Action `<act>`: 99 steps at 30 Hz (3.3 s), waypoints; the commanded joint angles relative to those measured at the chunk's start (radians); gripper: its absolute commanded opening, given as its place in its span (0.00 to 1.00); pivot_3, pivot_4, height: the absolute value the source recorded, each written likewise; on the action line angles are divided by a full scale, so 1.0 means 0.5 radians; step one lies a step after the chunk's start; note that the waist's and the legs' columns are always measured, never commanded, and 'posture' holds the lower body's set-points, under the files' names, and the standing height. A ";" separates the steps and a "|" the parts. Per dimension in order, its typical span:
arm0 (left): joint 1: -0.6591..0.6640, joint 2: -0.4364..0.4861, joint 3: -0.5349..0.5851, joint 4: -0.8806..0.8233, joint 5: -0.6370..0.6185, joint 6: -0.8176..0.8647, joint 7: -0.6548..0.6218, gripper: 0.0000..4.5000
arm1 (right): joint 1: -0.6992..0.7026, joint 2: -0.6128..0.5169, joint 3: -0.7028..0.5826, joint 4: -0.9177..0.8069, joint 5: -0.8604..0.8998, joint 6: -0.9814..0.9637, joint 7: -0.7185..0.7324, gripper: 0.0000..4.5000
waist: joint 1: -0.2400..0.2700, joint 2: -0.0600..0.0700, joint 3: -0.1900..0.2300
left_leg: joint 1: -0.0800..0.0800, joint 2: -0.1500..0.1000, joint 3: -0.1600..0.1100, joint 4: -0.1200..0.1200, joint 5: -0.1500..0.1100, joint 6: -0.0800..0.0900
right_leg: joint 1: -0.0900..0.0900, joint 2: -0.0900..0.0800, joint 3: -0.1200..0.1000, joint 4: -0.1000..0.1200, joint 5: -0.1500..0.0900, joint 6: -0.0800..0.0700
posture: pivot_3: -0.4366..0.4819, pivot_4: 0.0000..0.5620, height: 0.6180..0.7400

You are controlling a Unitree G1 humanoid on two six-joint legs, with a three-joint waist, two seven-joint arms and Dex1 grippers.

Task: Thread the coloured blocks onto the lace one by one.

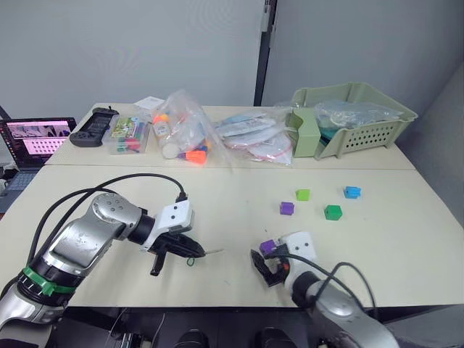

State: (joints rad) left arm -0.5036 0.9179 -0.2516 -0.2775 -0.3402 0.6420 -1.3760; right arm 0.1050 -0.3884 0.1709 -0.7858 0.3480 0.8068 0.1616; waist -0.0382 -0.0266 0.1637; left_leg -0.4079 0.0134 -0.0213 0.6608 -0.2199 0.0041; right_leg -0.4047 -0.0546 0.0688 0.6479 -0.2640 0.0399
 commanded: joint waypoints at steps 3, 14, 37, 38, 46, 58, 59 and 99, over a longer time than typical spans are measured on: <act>-0.005 0.048 0.044 -0.033 -0.011 -0.074 -0.025 0.00 | -0.189 -0.505 -0.298 -0.013 0.340 -0.113 0.789 0.99 | 0.000 -0.002 0.001 | 0.002 0.000 0.002 0.000 0.000 0.000 | 0.001 0.001 0.000 0.000 0.000 0.000 | 0.48 0.27 1.00; 0.054 0.076 0.018 -0.211 -0.030 0.060 0.068 0.00 | -1.037 -0.847 0.223 1.410 -0.157 -1.310 2.188 0.99 | -0.003 -0.006 0.005 | 0.001 0.000 0.006 0.000 0.000 0.000 | -0.001 0.005 0.000 -0.001 0.000 -0.001 | 0.48 0.27 1.00; 0.005 0.085 -0.142 -0.457 0.099 0.288 0.348 0.00 | -1.162 -0.477 0.213 1.726 -0.319 -1.357 2.218 0.26 | 0.020 -0.006 0.007 | 0.003 -0.001 -0.004 0.001 -0.001 0.001 | 0.001 0.000 -0.001 0.004 0.002 -0.003 | 0.48 0.27 1.00; -0.005 0.085 -0.158 -0.456 0.115 0.296 0.360 0.00 | -1.136 -0.476 0.205 1.656 -0.318 -1.297 2.180 0.26 | 0.022 -0.006 0.007 | 0.003 -0.001 -0.004 0.001 -0.001 0.001 | 0.000 0.001 -0.001 0.005 0.002 -0.002 | 0.48 0.27 1.00; -0.229 -0.004 -0.464 -0.429 0.388 0.250 0.432 0.00 | -0.907 -0.352 0.238 0.931 -0.253 -0.568 1.749 0.26 | 0.045 -0.006 0.007 | 0.003 -0.003 -0.002 0.001 0.000 0.001 | -0.002 0.002 -0.001 0.008 0.001 -0.002 | 0.48 0.27 1.00; -0.359 -0.010 -0.713 -0.353 0.711 0.063 0.312 0.00 | -0.901 -0.409 0.472 1.041 -0.418 -0.649 1.746 0.26 | 0.047 -0.006 0.007 | 0.003 -0.003 0.005 0.002 0.000 0.000 | 0.000 0.003 -0.001 0.004 0.001 -0.002 | 0.48 0.27 1.00; -0.354 -0.004 -0.746 -0.345 0.757 0.025 0.300 0.00 | -0.901 -0.404 0.483 1.052 -0.417 -0.657 1.748 0.26 | 0.047 -0.006 0.007 | 0.003 -0.003 0.006 0.002 0.000 0.000 | 0.000 0.003 -0.001 0.004 0.001 -0.002 | 0.48 0.27 1.00; -0.383 -0.274 -0.691 -0.230 1.018 -0.051 0.165 0.00 | -0.865 -0.292 0.535 1.083 -0.438 -0.652 1.690 0.26 | 0.028 -0.006 0.005 | 0.030 0.005 0.003 -0.001 -0.001 0.001 | 0.027 0.012 -0.001 0.000 0.000 -0.004 | 0.48 0.27 1.00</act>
State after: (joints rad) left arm -0.6690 0.7872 -0.6105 -0.3596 0.1673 0.6148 -1.2892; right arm -0.3408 -0.5396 0.4073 -0.2413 0.1393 0.4658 1.0091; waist -0.0241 -0.0295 0.1662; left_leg -0.3928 0.0160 -0.0197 0.6605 -0.2204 0.0046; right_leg -0.3910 -0.0486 0.0684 0.6480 -0.2641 0.0380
